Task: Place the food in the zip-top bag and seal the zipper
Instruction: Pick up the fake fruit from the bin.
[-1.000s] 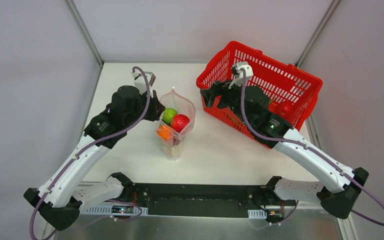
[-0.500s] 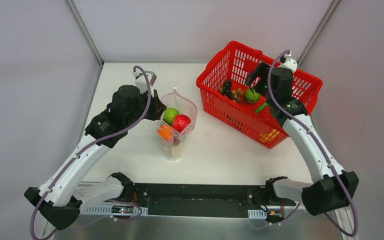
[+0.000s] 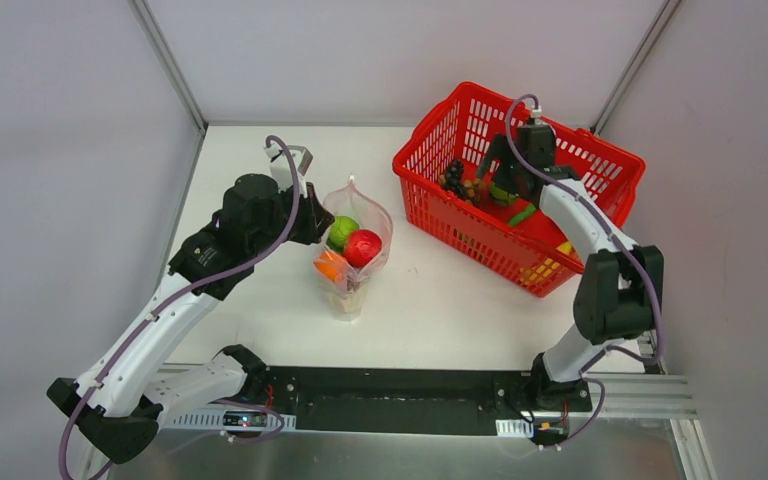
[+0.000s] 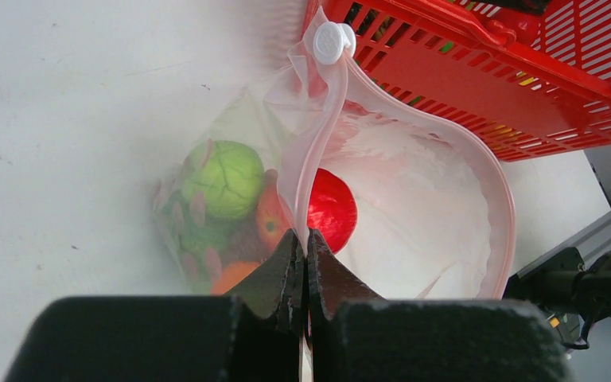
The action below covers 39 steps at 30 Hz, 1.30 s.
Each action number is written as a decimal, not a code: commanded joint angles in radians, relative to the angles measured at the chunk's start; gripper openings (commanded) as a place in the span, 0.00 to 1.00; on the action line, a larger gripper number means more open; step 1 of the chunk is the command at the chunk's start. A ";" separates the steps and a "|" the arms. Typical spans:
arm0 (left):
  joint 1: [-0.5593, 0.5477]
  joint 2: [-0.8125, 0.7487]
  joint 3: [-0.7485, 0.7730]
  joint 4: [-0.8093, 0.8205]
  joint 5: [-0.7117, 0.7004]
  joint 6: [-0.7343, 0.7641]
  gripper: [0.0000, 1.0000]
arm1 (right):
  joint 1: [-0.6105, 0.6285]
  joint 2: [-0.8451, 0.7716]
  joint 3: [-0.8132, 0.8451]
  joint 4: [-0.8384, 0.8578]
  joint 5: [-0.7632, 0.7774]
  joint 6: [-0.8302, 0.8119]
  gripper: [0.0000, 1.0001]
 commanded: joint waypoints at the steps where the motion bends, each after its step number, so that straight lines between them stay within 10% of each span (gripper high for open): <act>1: 0.001 -0.021 0.010 0.044 0.011 0.004 0.00 | -0.004 0.112 0.143 0.023 -0.056 -0.055 0.95; 19: 0.001 -0.053 -0.009 0.041 0.009 0.000 0.00 | -0.004 0.533 0.382 -0.145 -0.045 -0.133 0.81; 34: 0.001 -0.052 -0.005 0.038 0.006 -0.003 0.00 | -0.004 0.341 0.228 -0.021 -0.126 -0.102 0.09; 39: 0.000 -0.052 -0.001 0.039 0.012 -0.003 0.00 | -0.004 0.229 0.151 0.026 -0.138 -0.081 0.07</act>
